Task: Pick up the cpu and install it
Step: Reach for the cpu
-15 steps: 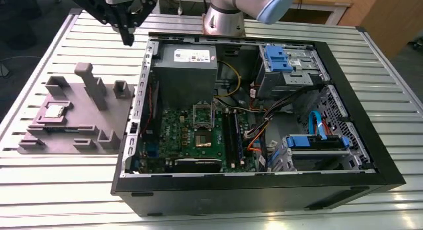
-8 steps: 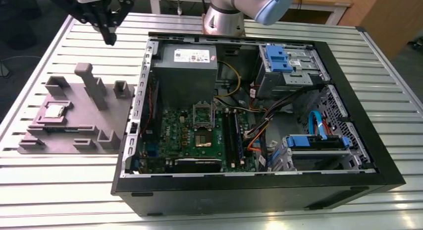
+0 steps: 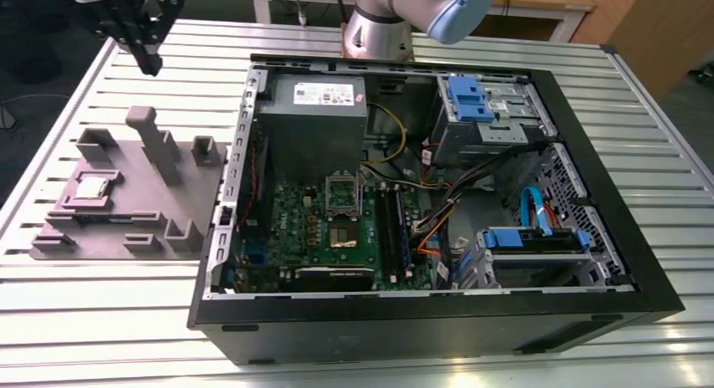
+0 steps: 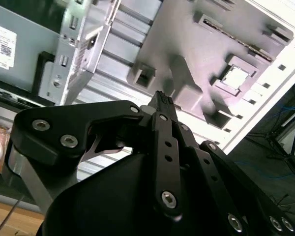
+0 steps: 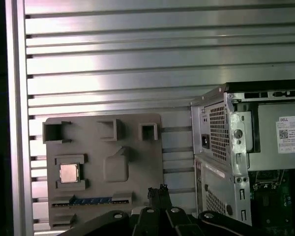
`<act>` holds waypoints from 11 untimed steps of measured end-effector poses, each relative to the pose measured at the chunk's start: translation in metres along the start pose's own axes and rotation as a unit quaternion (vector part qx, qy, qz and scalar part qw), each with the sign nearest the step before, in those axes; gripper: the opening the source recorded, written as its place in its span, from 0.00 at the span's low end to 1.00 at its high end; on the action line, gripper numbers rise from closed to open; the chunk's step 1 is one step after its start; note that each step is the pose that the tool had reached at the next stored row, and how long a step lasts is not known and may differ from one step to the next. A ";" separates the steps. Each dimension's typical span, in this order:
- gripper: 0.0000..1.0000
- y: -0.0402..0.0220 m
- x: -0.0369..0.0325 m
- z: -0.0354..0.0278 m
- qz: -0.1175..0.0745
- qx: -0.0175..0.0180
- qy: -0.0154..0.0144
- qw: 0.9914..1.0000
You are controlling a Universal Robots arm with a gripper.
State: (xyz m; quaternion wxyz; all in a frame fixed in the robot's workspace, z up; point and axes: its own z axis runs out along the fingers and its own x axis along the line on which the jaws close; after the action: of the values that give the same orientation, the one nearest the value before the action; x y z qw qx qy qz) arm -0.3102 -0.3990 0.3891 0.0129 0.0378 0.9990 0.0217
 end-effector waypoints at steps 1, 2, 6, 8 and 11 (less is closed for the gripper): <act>0.10 -0.0003 0.0045 -0.0001 0.000 0.000 0.000 1.000; 0.10 -0.0006 0.0090 -0.0002 0.000 0.000 0.000 1.000; 0.10 -0.0020 0.0272 -0.0004 0.000 0.000 0.000 1.000; 0.10 -0.0027 0.0362 -0.0006 0.000 0.000 0.000 1.000; 0.10 -0.0038 0.0500 -0.0007 0.000 0.000 0.000 1.000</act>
State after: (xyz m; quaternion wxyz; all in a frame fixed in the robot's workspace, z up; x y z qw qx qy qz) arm -0.3603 -0.3990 0.3884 0.0129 0.0378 0.9990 0.0217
